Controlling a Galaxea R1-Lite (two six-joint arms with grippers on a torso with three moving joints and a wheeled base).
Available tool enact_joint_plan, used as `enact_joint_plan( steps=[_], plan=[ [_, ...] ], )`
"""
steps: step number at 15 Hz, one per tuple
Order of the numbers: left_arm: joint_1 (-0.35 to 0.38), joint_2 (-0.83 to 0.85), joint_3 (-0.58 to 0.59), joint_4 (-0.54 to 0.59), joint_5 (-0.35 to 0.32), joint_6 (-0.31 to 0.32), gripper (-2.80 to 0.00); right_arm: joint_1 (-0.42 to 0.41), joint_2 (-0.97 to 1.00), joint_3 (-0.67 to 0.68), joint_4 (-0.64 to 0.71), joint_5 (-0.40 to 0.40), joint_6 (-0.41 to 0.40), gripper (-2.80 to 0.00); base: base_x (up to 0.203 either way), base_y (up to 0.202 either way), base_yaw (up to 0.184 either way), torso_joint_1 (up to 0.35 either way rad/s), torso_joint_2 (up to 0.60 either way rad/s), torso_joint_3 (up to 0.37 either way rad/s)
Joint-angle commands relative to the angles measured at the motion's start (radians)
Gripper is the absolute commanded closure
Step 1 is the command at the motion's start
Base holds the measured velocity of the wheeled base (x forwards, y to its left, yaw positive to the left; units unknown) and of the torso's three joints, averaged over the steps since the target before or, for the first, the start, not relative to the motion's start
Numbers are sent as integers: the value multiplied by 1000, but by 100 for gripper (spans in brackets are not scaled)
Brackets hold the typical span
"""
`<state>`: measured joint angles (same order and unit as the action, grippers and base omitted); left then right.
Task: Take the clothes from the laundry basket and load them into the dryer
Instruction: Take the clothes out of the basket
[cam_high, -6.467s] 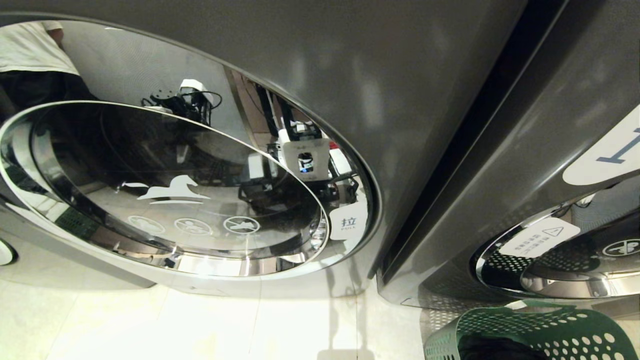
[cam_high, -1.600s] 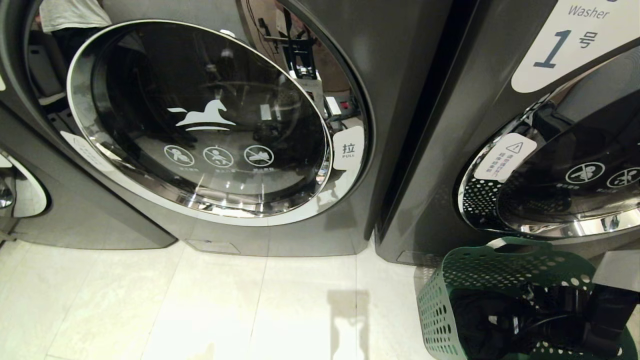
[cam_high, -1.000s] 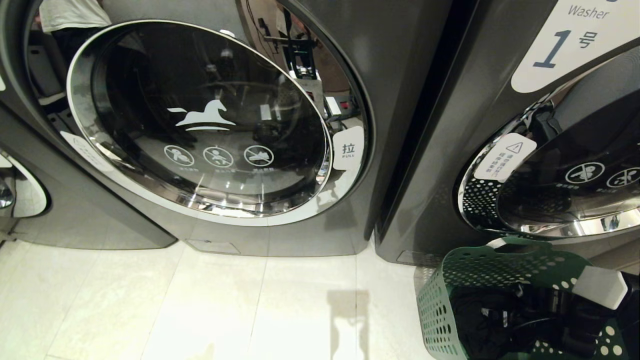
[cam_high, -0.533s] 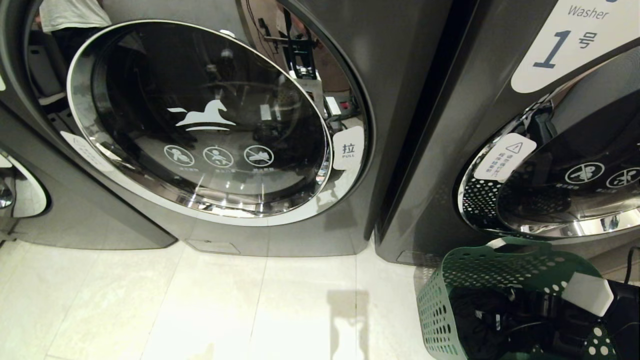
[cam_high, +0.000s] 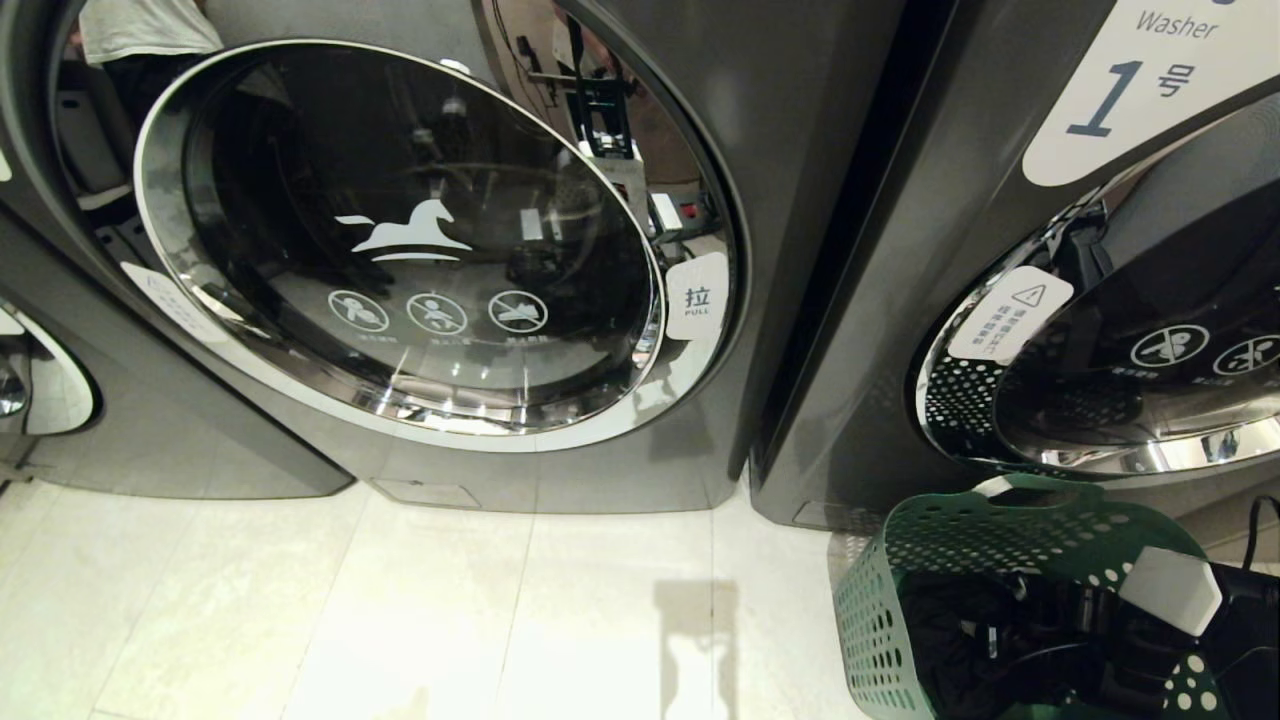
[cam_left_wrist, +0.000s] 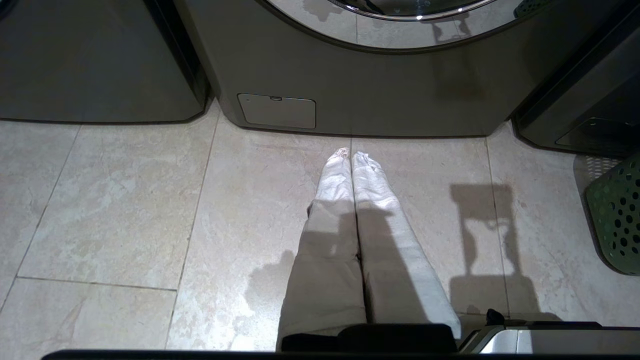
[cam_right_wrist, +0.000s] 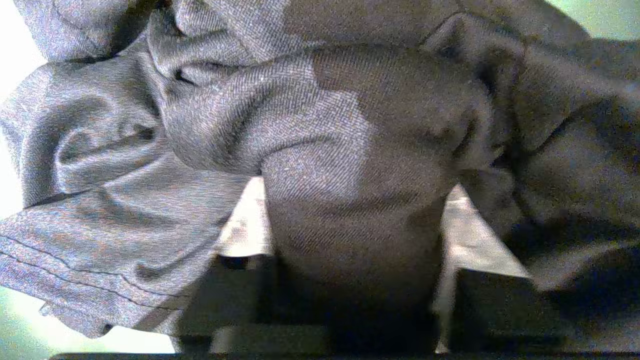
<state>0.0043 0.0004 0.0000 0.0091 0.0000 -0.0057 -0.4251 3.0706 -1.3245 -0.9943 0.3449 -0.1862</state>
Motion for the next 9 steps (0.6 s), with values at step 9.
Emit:
enact_joint_plan(
  steps=[9],
  plan=[
    [0,-2,2,0,0,0,0,-18,-143,157,0,0,-4,0,0,0,0,0,0,0]
  ],
)
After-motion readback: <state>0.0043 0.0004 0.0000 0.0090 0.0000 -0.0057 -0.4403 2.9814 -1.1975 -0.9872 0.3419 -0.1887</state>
